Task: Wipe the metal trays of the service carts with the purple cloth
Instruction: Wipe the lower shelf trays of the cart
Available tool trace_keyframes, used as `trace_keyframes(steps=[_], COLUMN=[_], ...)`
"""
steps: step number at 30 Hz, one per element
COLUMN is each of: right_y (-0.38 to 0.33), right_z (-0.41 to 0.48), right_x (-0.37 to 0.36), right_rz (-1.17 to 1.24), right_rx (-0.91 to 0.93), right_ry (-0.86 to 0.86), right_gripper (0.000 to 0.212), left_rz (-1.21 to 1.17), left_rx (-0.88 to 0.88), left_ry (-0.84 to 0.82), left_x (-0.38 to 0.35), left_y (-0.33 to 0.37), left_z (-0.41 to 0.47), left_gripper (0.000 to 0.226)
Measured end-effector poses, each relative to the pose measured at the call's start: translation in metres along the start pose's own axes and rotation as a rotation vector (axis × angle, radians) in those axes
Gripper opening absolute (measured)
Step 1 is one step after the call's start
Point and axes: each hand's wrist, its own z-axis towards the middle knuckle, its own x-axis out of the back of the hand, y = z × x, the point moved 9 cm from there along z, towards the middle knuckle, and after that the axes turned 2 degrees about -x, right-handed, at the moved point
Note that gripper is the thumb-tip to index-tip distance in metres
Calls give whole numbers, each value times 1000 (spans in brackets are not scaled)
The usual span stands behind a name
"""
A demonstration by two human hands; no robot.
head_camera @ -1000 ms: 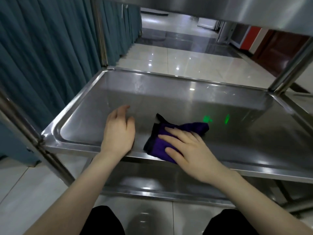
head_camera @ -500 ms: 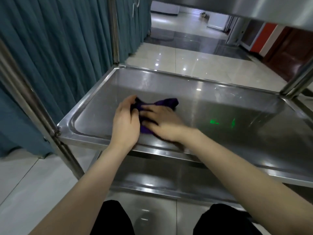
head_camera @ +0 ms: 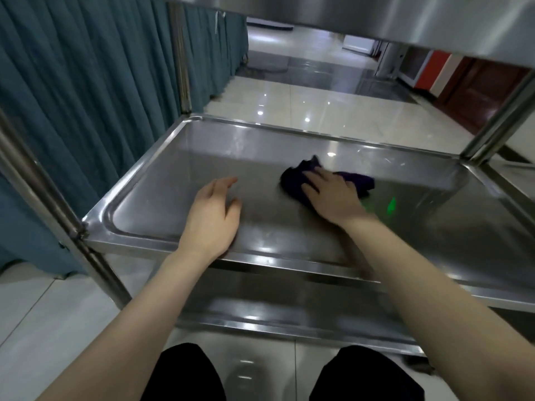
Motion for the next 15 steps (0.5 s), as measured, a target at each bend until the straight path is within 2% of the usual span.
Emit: trace_keyframes(steps=[3,6,9,11,13,15], right_y=[-25,-20,10,42,75,88], right_z=[-86,-152,-118,-68,-29,-13], right_x=[9,19,21,20,24,25], right_rz=[15,70,-1,-32,32,58], right_rx=[275,359,245,70,-129,-216], right_ry=[21,43,28,2,-31,-28], right_gripper=[46,51,50,47,48,49], left_rz=[68,166,345,410,435,404], left_rx=[-49,-73,-161,-214,-219,-163], left_ry=[-72,-160,-240,-258,-256,-253], left_x=[-6,-14,-24,-26,-29,-37], left_y=[9,20,35,45,54,63], left_z=[-3,-8,-11,-14,-18,-22], left_gripper=[40,55,68,70,68,54])
